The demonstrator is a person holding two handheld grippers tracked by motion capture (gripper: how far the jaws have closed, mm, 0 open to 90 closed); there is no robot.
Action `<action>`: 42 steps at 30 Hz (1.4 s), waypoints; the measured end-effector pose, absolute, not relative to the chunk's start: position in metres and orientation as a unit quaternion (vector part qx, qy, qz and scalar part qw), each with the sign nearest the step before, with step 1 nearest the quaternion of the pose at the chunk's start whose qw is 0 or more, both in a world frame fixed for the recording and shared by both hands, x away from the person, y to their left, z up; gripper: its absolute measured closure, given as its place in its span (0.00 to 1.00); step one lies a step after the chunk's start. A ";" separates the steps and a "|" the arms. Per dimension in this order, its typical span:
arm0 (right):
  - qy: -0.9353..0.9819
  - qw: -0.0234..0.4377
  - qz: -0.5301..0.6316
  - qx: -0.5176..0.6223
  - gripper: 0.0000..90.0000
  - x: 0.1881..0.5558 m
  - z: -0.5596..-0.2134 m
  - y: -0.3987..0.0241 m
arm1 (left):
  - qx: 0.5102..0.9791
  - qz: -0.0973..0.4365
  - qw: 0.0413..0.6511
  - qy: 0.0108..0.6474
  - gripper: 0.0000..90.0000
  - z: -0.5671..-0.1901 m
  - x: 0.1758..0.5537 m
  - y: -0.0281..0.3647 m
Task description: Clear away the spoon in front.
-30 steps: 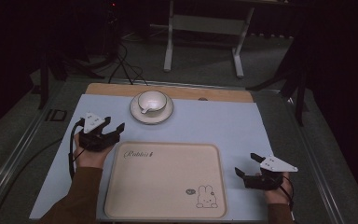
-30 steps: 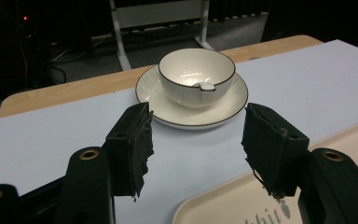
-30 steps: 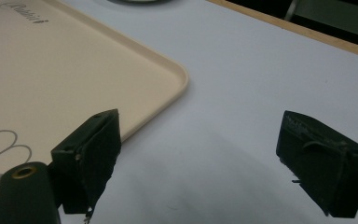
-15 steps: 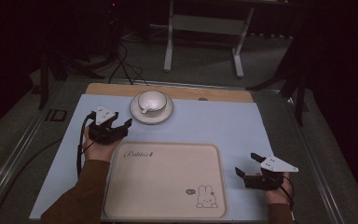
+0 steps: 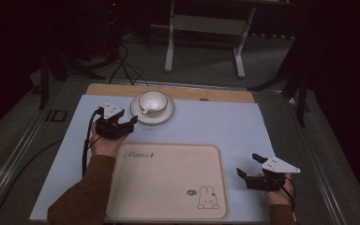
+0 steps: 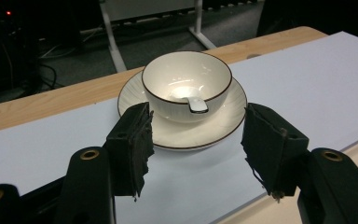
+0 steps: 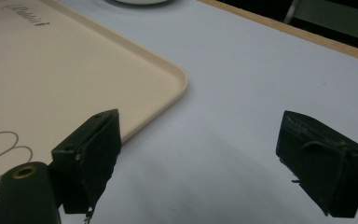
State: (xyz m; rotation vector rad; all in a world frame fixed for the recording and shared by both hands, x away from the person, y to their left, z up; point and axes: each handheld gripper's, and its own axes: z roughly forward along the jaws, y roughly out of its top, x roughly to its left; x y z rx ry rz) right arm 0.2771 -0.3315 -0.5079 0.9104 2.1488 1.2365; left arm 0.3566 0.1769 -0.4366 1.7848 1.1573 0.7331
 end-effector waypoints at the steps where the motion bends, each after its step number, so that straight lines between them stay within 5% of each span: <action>1: 0.788 0.248 0.453 0.334 0.15 0.277 -0.508 -0.332 | 0.716 0.294 0.431 0.464 0.47 -0.437 0.358 0.177; 42: 0.789 0.248 0.452 0.333 0.15 0.277 -0.508 -0.332 | 0.723 0.271 0.418 0.478 0.49 -0.459 0.399 0.158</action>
